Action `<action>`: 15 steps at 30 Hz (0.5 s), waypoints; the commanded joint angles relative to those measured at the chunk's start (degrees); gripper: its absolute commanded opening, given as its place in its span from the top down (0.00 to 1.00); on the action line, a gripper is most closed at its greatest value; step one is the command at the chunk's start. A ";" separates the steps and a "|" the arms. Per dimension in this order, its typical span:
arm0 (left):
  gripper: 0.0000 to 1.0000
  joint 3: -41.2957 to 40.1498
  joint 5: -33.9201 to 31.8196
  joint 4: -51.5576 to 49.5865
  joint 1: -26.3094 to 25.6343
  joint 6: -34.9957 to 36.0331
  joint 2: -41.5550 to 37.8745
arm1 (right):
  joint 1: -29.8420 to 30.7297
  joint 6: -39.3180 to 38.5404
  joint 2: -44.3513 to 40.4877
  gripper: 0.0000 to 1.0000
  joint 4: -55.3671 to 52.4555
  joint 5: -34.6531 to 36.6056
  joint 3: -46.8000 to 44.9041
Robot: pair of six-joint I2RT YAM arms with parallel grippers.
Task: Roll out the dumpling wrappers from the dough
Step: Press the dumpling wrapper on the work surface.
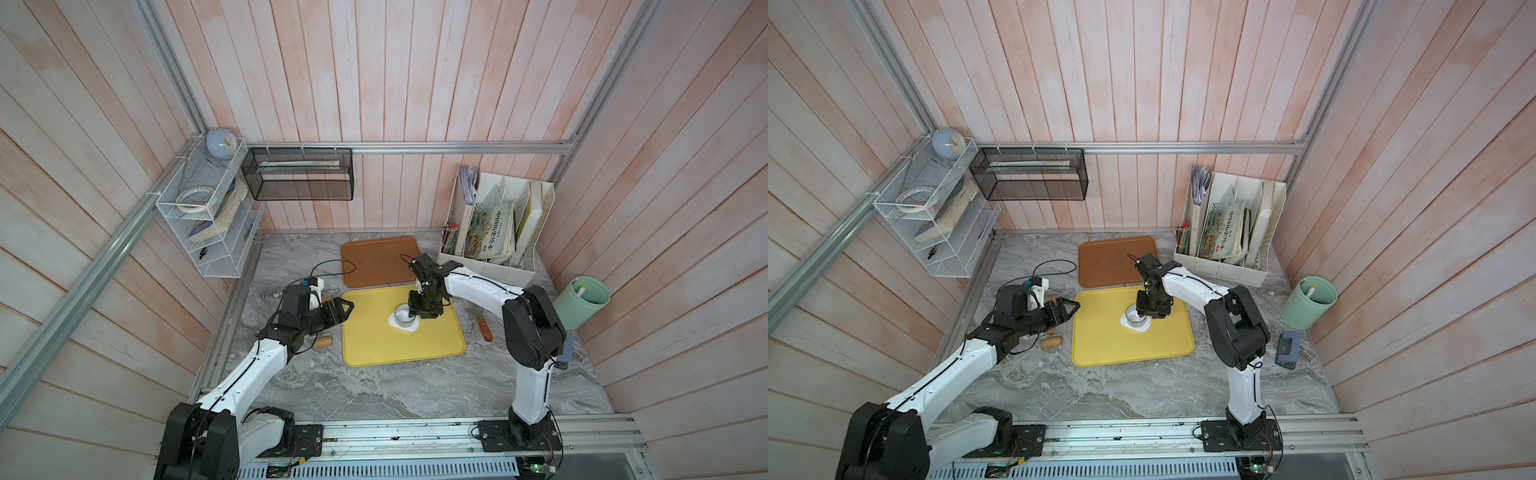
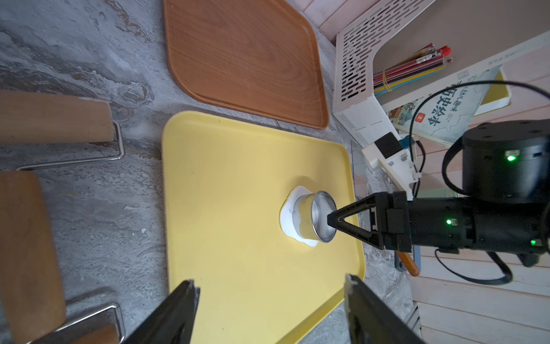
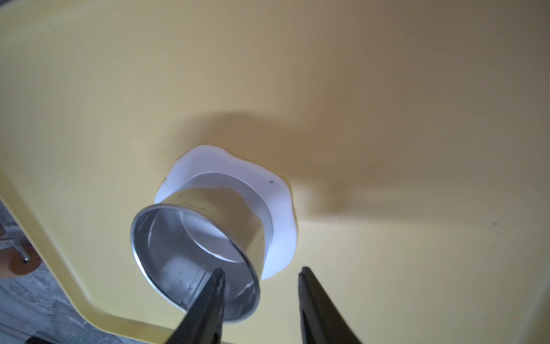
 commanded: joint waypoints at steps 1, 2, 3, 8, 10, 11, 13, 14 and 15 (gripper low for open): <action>0.27 0.50 0.27 0.97 -1.98 -0.48 2.43 | -0.31 -0.92 -5.03 0.52 -1.90 0.58 1.06; 0.32 1.14 0.13 1.36 -3.11 -0.80 3.49 | -0.62 -1.86 -6.78 0.51 -0.90 -0.12 0.18; 0.37 1.66 0.04 2.20 -4.42 -1.14 4.73 | -1.18 -3.22 -8.63 0.51 0.84 -1.47 -1.36; 0.55 4.51 -0.29 9.81 -10.41 -5.23 12.37 | -7.36 -6.73 -15.44 0.59 15.26 -16.97 -13.56; 0.60 6.35 -1.49 12.04 -13.03 -5.93 16.17 | -9.70 -6.25 -16.67 0.65 20.85 -22.11 -17.28; 0.64 7.74 -1.69 12.71 -14.19 -5.96 18.58 | -10.44 -6.30 -16.88 0.68 23.40 -24.15 -18.55; 0.67 10.08 -1.17 14.12 -15.91 -6.02 22.68 | -10.79 -7.03 -16.44 0.72 26.56 -26.73 -19.43; 0.68 11.08 -0.77 14.81 -16.64 -6.34 24.88 | -10.79 -7.41 -15.60 0.72 27.15 -27.30 -19.31; 0.68 11.82 -0.46 15.59 -17.10 -6.57 26.62 | -10.79 -7.75 -14.36 0.72 26.98 -27.79 -18.84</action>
